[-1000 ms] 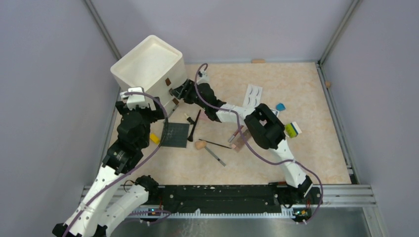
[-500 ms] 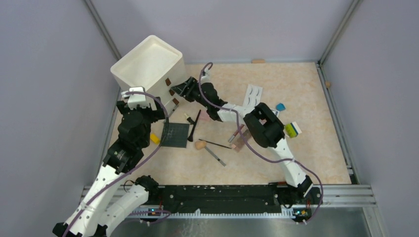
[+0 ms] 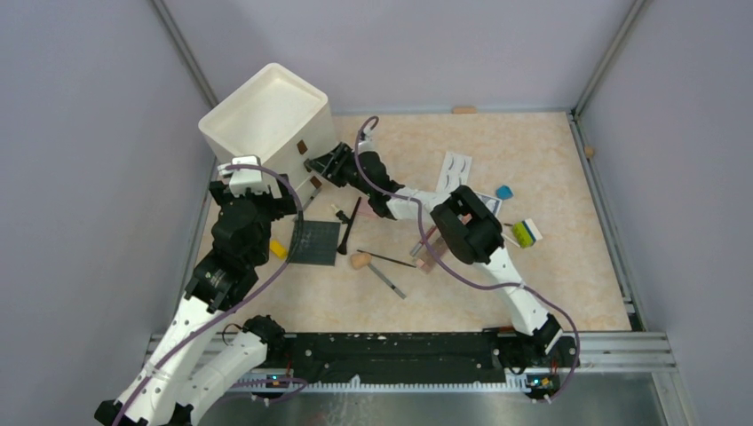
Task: Organize the makeup
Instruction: Open the drawer in the storage box.
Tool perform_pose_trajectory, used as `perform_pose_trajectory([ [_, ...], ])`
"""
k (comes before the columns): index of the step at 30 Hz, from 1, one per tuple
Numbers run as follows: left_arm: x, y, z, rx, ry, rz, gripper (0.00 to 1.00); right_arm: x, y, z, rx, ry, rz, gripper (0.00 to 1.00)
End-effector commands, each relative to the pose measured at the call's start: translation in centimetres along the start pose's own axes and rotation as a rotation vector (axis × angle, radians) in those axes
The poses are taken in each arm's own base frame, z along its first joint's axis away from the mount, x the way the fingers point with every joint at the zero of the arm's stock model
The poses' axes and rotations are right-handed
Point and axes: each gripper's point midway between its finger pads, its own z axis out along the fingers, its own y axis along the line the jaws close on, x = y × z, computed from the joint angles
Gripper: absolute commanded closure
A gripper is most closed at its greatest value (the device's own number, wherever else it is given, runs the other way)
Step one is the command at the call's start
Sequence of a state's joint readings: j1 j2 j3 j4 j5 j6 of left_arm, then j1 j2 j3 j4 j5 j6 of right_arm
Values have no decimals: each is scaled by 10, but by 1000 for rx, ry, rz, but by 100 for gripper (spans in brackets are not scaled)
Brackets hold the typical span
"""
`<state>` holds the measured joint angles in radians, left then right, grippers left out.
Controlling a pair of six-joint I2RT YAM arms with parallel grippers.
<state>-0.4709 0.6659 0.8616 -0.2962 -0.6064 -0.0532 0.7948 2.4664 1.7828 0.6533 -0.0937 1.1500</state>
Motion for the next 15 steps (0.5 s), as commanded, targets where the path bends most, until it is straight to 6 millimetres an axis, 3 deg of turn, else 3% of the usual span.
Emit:
perform_pose_trajectory([
  [1,-8,-2,2,5,-33,-19,2,-13,25,8,-96,-25,8,49],
  [11,-7,-2,2,8,-33,-19,2,-11,20,11,-107,-21,36,58],
  [15,-8,-2,2,9,-33,-19,2,-12,22,11,-116,-21,39,66],
])
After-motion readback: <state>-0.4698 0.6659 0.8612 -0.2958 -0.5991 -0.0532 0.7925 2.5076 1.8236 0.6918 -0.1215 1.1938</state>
